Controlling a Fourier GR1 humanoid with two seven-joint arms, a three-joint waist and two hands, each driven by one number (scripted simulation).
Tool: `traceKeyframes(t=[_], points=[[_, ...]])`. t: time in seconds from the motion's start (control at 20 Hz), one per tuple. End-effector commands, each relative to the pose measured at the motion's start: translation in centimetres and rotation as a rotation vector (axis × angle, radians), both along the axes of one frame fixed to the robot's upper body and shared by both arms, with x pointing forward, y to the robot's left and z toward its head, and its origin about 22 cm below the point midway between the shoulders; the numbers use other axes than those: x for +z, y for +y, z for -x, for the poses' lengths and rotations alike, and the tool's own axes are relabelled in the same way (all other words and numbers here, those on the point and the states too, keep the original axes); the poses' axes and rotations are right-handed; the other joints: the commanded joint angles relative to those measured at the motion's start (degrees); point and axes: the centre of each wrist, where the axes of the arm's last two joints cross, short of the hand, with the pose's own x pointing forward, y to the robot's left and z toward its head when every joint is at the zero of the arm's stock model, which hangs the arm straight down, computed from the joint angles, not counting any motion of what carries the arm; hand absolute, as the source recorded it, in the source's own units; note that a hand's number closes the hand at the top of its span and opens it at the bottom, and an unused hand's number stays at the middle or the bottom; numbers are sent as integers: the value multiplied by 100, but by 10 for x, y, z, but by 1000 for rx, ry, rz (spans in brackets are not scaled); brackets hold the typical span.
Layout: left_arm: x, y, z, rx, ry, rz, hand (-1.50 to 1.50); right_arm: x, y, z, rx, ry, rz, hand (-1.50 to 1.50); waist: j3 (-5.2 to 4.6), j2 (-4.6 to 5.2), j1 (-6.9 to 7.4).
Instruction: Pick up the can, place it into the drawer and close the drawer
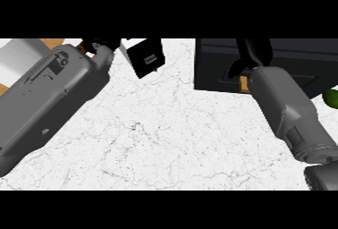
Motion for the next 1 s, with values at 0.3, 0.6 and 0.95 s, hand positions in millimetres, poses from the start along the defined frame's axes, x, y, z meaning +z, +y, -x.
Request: traceKeyframes(t=[0.3, 0.6, 0.95], points=[[0, -1, 13, -50, 4, -17, -150, 52, 11, -17, 83, 29, -115, -150, -11, -6, 203], [-7, 0, 15, -20, 9, 1, -150, 41, 28, -15, 166, 90, -587, -150, 11, -30, 98], [6, 14, 19, -22, 16, -3, -150, 37, 10, -14, 208, 102, -724, -150, -10, -29, 51]])
